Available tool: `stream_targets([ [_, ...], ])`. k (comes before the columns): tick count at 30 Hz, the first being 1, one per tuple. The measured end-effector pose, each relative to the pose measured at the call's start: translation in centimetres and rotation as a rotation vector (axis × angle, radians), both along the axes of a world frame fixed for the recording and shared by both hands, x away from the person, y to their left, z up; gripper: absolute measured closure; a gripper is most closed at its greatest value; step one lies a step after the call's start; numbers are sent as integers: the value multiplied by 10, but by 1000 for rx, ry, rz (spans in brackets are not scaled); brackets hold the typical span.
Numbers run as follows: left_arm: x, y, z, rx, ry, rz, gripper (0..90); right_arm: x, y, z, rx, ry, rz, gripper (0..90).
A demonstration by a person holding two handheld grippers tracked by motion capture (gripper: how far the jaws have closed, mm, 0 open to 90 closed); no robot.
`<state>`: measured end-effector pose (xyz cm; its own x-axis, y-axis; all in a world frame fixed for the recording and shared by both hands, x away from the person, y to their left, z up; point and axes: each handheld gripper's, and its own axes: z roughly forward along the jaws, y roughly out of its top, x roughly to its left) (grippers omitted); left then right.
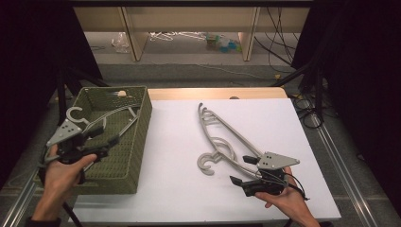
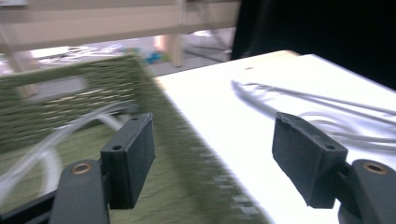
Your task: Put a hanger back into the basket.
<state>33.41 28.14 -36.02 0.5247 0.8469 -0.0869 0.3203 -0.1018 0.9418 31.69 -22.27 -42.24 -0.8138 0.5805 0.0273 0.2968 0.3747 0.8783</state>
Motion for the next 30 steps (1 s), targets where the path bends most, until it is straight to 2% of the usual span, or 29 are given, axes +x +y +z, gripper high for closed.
stream_targets([
  [1, -3, -8, -1, 4, -15, -24, 288, 0, 0, 0, 0, 6, -2, 189],
  [3, -5, -12, -2, 5, -19, -33, 284, 0, 0, 0, 1, 4, -9, 189],
  [6, -12, -30, -5, 0, -39, -91, 263, 0, 0, -1, 7, 18, 3, 189],
  [7, -14, -34, -6, -2, -49, -101, 263, 1, 0, -1, 7, 9, -5, 189],
  [11, -21, -57, -14, 26, -80, -183, 252, 1, 0, -3, 2, 5, -8, 189],
  [12, -23, -62, -16, 17, -75, -184, 247, 2, 0, -4, 11, -10, -2, 189],
  [15, -28, -70, -21, 8, -72, -196, 228, 2, -1, -4, 2, 9, -1, 189],
  [16, -30, -72, -23, 20, -81, -203, 213, 2, -1, -4, -2, 10, 2, 189],
  [17, -32, -77, -27, 12, -68, -203, 193, 2, -1, -5, -1, -3, 5, 189],
  [18, -35, -83, -34, 37, -63, -210, 186, 2, -2, -4, -1, -5, 5, 189],
  [19, -35, -83, -34, 37, -63, -210, 186, 2, -2, -5, -3, -8, 3, 189],
  [20, -38, -86, -41, 37, -63, -218, 184, 2, -2, -4, 1, -11, -4, 184],
  [23, -42, -90, -48, 49, -58, -214, 167, 2, -1, -4, 3, -16, -12, 175],
  [25, -47, -93, -58, 56, -49, -232, 168, 2, -1, -5, 2, -18, -10, 175],
  [26, -47, -93, -58, 56, -49, -232, 167, 2, 0, -6, 10, -26, -16, 175],
  [27, -53, -95, -63, 37, -28, -234, 167, 2, 0, -6, -2, -21, -15, 175],
  [29, -55, -96, -64, 21, -13, -242, 165, 2, 0, -6, -4, -20, -15, 174],
  [30, -59, -94, -66, 35, -33, -259, 161, 2, 0, -6, -10, -21, -14, 170],
])
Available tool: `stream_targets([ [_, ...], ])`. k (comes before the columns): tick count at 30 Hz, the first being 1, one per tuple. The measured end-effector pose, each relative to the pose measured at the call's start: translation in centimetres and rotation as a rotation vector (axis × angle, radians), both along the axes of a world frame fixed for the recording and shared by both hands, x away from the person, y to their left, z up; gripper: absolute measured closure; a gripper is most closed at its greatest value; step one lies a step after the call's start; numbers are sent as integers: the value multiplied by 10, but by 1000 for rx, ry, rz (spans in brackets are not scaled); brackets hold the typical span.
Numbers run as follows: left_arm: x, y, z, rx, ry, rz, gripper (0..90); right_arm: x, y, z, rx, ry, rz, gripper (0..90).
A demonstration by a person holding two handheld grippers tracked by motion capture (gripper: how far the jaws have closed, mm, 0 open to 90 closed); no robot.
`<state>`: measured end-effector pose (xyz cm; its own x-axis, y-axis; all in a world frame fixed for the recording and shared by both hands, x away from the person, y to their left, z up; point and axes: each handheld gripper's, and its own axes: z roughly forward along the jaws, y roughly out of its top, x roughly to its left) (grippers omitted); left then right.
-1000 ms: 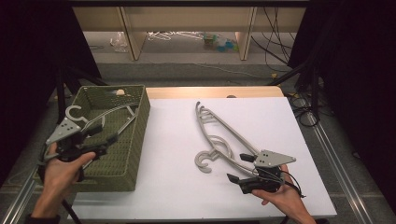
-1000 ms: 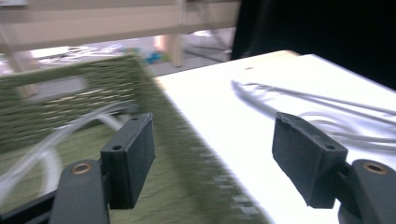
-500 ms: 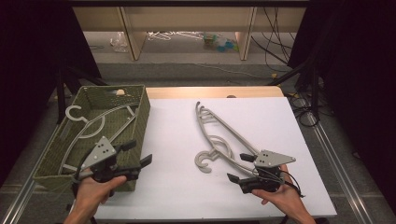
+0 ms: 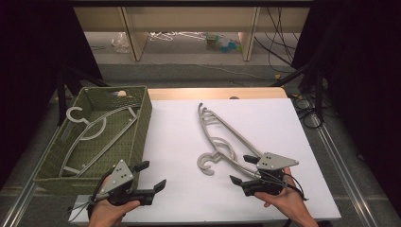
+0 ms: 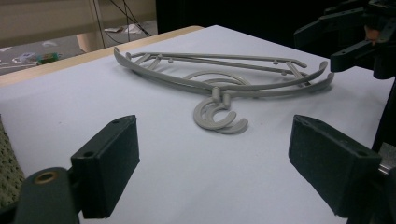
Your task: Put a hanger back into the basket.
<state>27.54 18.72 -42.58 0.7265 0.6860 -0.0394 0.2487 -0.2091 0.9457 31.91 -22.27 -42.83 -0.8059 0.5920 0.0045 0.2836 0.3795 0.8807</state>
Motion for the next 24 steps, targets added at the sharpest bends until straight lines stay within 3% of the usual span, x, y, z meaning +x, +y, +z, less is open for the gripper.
stream_targets([
  [2, -4, -1, -1, -21, 6, 9, 159, 0, 1, -1, 7, -5, 4, 169],
  [5, -7, -2, -2, -19, 0, -1, 159, 0, 1, -1, -14, 12, -2, 169],
  [6, -7, -2, -2, 3, -16, -9, 160, 0, 1, -2, -17, 14, -2, 169],
  [10, -6, -3, -3, 3, -5, 2, 160, 2, -1, -3, -42, 8, -24, 173],
  [11, -6, -2, -4, 19, -12, 1, 160, 4, -2, -4, -87, -10, -42, 176],
  [12, -6, -2, -4, 19, -12, 1, 160, 4, -2, -4, -87, -10, -42, 176],
  [15, -6, -2, -5, 26, -10, -4, 160, 11, -1, -7, -151, -18, -46, 199],
  [19, -6, -4, -7, 29, -7, -9, 161, 24, 2, -16, -241, 8, -43, 238],
  [20, -6, -4, -7, 41, -2, -11, 161, 30, 5, -22, -297, 38, -31, 282],
  [24, -6, -5, -8, 41, 1, -17, 162, 38, 9, -28, -340, 64, -16, 375],
])
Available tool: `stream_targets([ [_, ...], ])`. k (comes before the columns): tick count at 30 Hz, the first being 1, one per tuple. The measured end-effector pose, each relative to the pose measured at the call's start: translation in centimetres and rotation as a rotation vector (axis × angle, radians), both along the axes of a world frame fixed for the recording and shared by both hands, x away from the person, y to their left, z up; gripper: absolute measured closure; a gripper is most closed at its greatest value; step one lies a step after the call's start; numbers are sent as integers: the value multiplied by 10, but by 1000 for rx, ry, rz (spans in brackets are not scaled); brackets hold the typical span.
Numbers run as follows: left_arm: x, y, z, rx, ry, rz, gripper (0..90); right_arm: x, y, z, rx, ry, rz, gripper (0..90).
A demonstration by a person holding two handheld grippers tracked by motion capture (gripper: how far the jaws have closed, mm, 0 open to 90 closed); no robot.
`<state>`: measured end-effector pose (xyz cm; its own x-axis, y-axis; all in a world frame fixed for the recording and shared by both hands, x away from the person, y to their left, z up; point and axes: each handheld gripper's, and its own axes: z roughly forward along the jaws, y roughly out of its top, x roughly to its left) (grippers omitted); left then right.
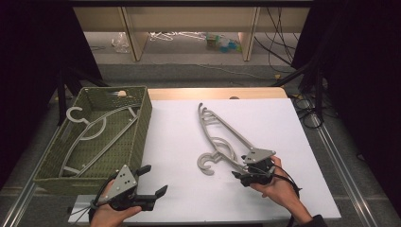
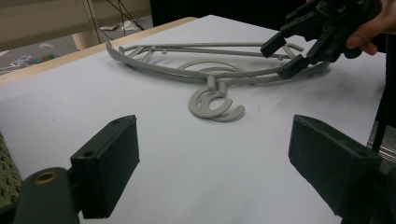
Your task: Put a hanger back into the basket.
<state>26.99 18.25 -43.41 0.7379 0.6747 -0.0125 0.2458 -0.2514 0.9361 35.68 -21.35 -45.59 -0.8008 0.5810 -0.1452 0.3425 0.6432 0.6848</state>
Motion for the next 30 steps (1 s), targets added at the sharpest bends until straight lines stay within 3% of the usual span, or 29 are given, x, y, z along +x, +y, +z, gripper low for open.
stream_targets([
  [4, -1, -1, 0, -6, 0, -5, 162, 14, 5, -10, -15, 55, -46, 441],
  [5, -1, -1, 0, -3, 1, -7, 162, 21, 7, -14, -37, 102, -53, 481],
  [8, 0, -1, 0, -6, 1, -6, 163, 27, 10, -18, -50, 108, -56, 516],
  [10, 1, 0, 0, 3, -2, -12, 162, 32, 13, -21, -42, 161, -91, 536],
  [19, 1, 0, -1, 14, 1, -18, 163, 39, 11, -17, -62, 205, -125, 618],
  [24, 2, 1, -2, 24, 0, -16, 164, 37, 12, -13, -85, 213, -95, 692],
  [26, 2, 1, -2, 15, 7, -12, 165, 35, 13, -10, -99, 192, -48, 769],
  [30, 2, 1, -2, 18, 11, -7, 165, 34, 13, -8, -119, 175, 14, 807],
])
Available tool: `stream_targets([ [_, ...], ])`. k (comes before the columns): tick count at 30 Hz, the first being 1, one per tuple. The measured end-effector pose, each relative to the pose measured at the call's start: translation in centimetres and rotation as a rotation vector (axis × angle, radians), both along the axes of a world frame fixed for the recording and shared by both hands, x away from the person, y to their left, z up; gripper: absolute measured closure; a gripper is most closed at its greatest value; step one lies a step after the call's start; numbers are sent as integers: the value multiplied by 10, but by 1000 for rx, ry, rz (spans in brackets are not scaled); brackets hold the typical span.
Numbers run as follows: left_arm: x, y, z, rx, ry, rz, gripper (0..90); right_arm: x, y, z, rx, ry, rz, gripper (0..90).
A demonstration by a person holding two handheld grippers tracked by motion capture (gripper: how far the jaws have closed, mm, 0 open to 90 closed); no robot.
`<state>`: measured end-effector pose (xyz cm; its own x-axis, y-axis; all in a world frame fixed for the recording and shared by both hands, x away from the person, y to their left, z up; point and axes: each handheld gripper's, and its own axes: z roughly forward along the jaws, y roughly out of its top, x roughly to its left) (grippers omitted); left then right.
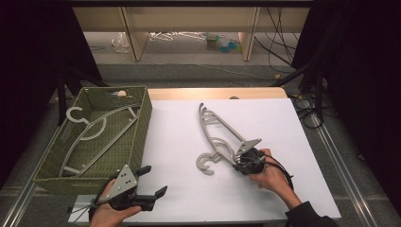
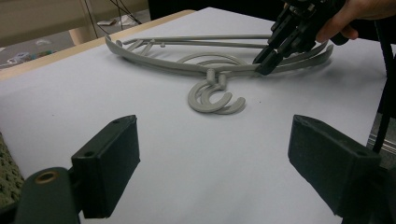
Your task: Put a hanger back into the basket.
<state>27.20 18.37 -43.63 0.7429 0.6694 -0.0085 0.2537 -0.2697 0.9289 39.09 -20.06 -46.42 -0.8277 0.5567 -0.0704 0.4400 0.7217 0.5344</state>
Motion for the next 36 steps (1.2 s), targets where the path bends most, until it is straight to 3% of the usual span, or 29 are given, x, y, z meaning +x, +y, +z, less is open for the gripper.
stream_targets([
  [2, 1, 0, 0, -1, -3, -2, 165, -1, 0, 0, -10, -11, 11, 806],
  [3, 0, 0, -1, -4, -1, -4, 165, 0, 0, 2, -45, -31, 53, 811],
  [5, 0, 0, 0, 2, -2, -1, 166, -1, 0, 3, -63, -40, 61, 812],
  [9, 1, 1, 0, 6, -2, 1, 166, -3, -4, 12, -64, -62, 68, 822],
  [18, 3, 1, 0, 0, -21, 3, 172, -8, -9, 30, 9, -132, 74, 824],
  [21, 2, 1, -1, 19, -10, 10, 179, -9, -7, 34, 27, -161, 84, 825],
  [22, 2, 1, 0, -1, -15, 12, 180, -11, -6, 36, 39, -146, 83, 825],
  [25, 2, 1, 0, 13, -27, 16, 189, -15, -5, 39, 49, -153, 106, 825],
  [28, 3, -1, 0, 62, -43, 17, 207, -20, -5, 41, 73, -144, 123, 825],
  [29, 6, -4, 1, 66, -68, 21, 212, -22, -5, 42, 82, -139, 135, 826],
  [31, 8, -6, 2, 80, -77, 21, 224, -26, -5, 44, 90, -146, 148, 826],
  [32, 10, -10, 4, 113, -87, 29, 224, -28, -5, 45, 98, -145, 153, 826],
  [35, 13, -17, 5, 134, -89, 28, 241, -31, -3, 46, 112, -139, 160, 826],
  [36, 18, -22, 7, 176, -117, 30, 246, -34, -1, 47, 122, -120, 174, 826],
])
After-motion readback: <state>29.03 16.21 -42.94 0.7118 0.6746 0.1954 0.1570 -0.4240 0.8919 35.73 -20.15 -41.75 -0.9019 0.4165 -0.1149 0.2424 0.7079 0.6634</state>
